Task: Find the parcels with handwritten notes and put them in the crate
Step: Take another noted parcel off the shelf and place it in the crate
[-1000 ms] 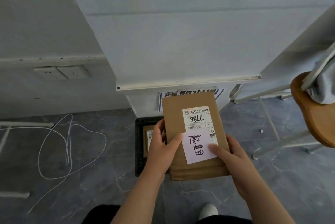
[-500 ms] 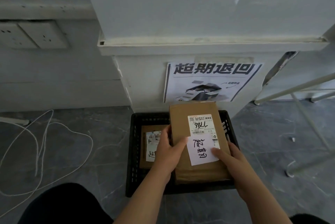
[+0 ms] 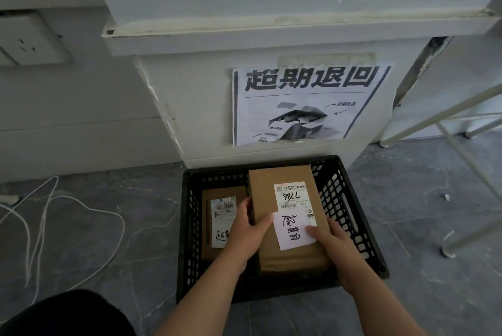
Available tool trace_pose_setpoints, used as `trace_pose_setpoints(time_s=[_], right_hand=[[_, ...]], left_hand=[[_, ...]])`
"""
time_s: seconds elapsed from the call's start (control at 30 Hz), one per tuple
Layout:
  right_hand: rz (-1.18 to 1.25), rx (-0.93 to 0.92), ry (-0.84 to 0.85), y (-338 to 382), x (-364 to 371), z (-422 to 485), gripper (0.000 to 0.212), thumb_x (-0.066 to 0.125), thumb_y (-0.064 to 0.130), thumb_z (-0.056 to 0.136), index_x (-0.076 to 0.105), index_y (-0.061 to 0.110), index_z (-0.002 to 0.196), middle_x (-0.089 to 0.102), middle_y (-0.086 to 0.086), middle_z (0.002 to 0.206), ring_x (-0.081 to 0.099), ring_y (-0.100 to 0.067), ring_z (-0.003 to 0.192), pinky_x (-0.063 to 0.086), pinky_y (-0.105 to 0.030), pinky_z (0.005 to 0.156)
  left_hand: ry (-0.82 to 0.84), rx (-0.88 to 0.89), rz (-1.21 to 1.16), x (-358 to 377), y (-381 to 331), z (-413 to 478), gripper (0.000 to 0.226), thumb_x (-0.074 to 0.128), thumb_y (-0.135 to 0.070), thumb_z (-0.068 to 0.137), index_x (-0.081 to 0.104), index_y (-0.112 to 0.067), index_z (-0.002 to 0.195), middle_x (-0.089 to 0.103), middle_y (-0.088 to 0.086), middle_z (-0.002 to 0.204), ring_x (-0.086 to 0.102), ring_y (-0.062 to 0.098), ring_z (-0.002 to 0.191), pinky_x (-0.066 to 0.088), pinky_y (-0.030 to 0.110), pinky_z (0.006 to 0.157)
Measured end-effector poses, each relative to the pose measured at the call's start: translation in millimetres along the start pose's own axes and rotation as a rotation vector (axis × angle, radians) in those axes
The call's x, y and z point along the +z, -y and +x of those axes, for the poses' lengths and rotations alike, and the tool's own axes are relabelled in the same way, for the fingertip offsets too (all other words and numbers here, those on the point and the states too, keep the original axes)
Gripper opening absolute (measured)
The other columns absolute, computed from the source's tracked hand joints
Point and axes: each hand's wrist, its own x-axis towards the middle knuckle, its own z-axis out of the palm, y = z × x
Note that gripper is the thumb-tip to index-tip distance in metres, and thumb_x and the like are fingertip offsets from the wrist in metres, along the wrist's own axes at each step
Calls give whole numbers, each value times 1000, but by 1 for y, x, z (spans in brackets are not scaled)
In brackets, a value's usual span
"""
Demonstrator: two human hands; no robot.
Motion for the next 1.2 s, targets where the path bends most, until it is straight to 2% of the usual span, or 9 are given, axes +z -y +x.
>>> trace_pose_setpoints(time_s=[0.07,0.2,0.37,0.53,0.67,0.87,0.97,1.07,1.2], right_hand=[[1,-2,-5,-5,0,5,57,78,36,80,55,31,133,69,-2,119,67,-29,106,57,-52,91],[-4,-12,-7,-13,4,14,56,76,34,83,55,30,135,68,-3,120,66,-29,107,56,-52,91],[-14,-21,-33,-21,9,34,54,75,34,84,58,29,135,70,-1,118,65,-27,108,54,-51,95],[-41,-26,-29,-25,15,53,52,74,27,86,59,30,135,71,2,117,66,-23,107,56,-39,84],[-70,-6,-21,-27,17,65,52,73,28,86,58,30,136,71,1,118,65,-24,108,55,-43,91],[-62,7,-30,-28,21,80,44,70,22,89,61,27,131,71,2,113,65,-21,104,55,-38,83],[-84,24,-38,-34,22,88,44,70,22,88,62,29,130,72,2,113,66,-23,105,56,-45,92],[-112,42,-35,-40,24,95,45,69,19,87,62,26,130,73,0,112,67,-24,105,54,-50,96],[-152,78,-26,-43,31,102,44,69,21,88,60,25,131,71,-1,115,66,-24,106,53,-50,98]], left_hand=[[12,7,14,0,6,6,67,65,-35,94,28,-35,150,53,-8,127,54,4,95,50,27,75],[18,12,50,3,19,20,70,64,-34,95,23,-34,153,53,-3,142,54,12,107,52,38,94],[16,34,62,2,29,43,67,62,-33,96,25,-33,153,53,-8,132,52,8,101,48,31,86],[-22,30,90,6,49,61,57,60,-34,97,37,-35,149,61,-8,133,60,10,105,55,37,95],[-67,30,94,10,60,71,56,60,-35,96,39,-36,148,62,-8,132,62,13,113,54,43,99],[-111,49,188,13,67,86,59,61,-38,94,38,-35,149,61,-8,135,61,14,117,53,43,100],[-132,51,248,13,71,91,57,61,-37,95,40,-30,148,61,-6,134,61,15,117,53,41,99],[-161,64,355,14,78,95,55,63,-35,94,43,-24,145,55,-3,136,55,19,125,50,42,104],[-245,81,524,14,87,101,69,62,-40,95,34,-17,153,37,1,151,41,22,138,41,40,111]])
